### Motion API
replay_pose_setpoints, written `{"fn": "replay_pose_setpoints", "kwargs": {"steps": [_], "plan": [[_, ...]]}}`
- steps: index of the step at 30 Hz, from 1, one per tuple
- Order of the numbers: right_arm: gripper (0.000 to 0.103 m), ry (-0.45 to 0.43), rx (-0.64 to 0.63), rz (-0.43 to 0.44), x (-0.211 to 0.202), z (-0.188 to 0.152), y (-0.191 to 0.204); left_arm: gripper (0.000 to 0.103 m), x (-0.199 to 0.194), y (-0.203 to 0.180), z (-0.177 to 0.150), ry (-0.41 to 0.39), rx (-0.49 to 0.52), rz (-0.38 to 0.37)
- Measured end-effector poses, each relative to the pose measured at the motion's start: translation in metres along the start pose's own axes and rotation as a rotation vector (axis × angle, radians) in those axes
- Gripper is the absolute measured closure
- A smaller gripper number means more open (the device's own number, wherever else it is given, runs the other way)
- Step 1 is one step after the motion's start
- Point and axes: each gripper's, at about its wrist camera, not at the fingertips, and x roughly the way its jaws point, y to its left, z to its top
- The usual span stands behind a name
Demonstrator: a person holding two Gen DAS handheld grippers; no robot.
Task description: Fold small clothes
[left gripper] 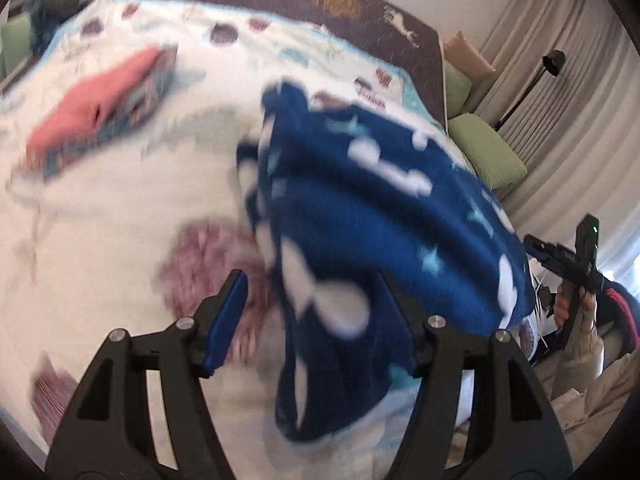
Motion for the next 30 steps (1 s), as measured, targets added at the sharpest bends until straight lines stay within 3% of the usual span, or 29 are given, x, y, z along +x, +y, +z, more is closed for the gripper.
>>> {"fn": "replay_pose_setpoints", "kwargs": {"steps": [1, 2, 5, 7, 9, 12, 14, 16, 19, 20, 24, 25, 26, 27, 29, 30], "plan": [[0.052, 0.009, -0.006, 0.005, -0.001, -0.01, 0.003, 0.052, 0.003, 0.003, -0.007, 0.006, -0.027, -0.022], [0.052, 0.021, -0.01, 0.011, -0.003, -0.021, 0.006, 0.076, 0.004, 0.003, -0.011, 0.011, -0.04, -0.06], [0.051, 0.055, -0.023, 0.033, -0.007, -0.047, 0.015, 0.086, -0.006, -0.005, -0.015, -0.018, -0.031, -0.055], [0.051, 0.065, -0.032, 0.012, -0.007, -0.054, 0.019, 0.092, -0.026, -0.008, -0.013, -0.053, -0.028, -0.091], [0.051, 0.066, -0.03, -0.017, -0.01, -0.058, 0.019, 0.092, -0.042, -0.008, -0.014, -0.062, -0.019, -0.126], [0.051, 0.045, -0.009, -0.007, -0.018, -0.06, 0.016, 0.092, -0.042, -0.006, -0.027, -0.028, 0.045, -0.039], [0.051, 0.045, -0.006, -0.016, -0.018, -0.063, 0.014, 0.091, -0.022, 0.009, -0.043, 0.035, 0.021, -0.008], [0.052, 0.061, 0.002, -0.03, -0.013, -0.067, 0.012, 0.09, -0.01, 0.022, -0.054, 0.035, -0.048, -0.039], [0.087, 0.053, 0.008, -0.032, -0.013, -0.069, 0.012, 0.091, -0.02, 0.019, -0.053, 0.01, -0.055, -0.043], [0.092, 0.032, -0.004, -0.056, -0.018, -0.069, 0.014, 0.091, -0.023, 0.015, -0.053, 0.013, -0.034, -0.026], [0.09, 0.027, 0.007, -0.068, -0.029, -0.067, 0.009, 0.091, -0.038, -0.002, -0.05, 0.014, 0.076, 0.064], [0.082, 0.057, 0.01, -0.084, -0.026, -0.066, 0.006, 0.091, -0.045, -0.004, -0.044, -0.006, 0.083, 0.083], [0.067, 0.079, 0.018, -0.109, -0.024, -0.063, 0.001, 0.091, -0.052, -0.004, -0.036, -0.036, 0.085, 0.099], [0.065, 0.074, 0.025, -0.12, -0.025, -0.057, -0.001, 0.089, -0.06, -0.006, -0.025, -0.086, 0.09, 0.113], [0.065, 0.046, -0.012, -0.133, -0.03, -0.041, 0.006, 0.07, -0.075, -0.013, -0.001, -0.185, 0.129, 0.148], [0.064, 0.017, -0.065, -0.14, -0.034, -0.027, 0.016, 0.049, -0.076, -0.018, 0.014, -0.221, 0.15, 0.183]]}}
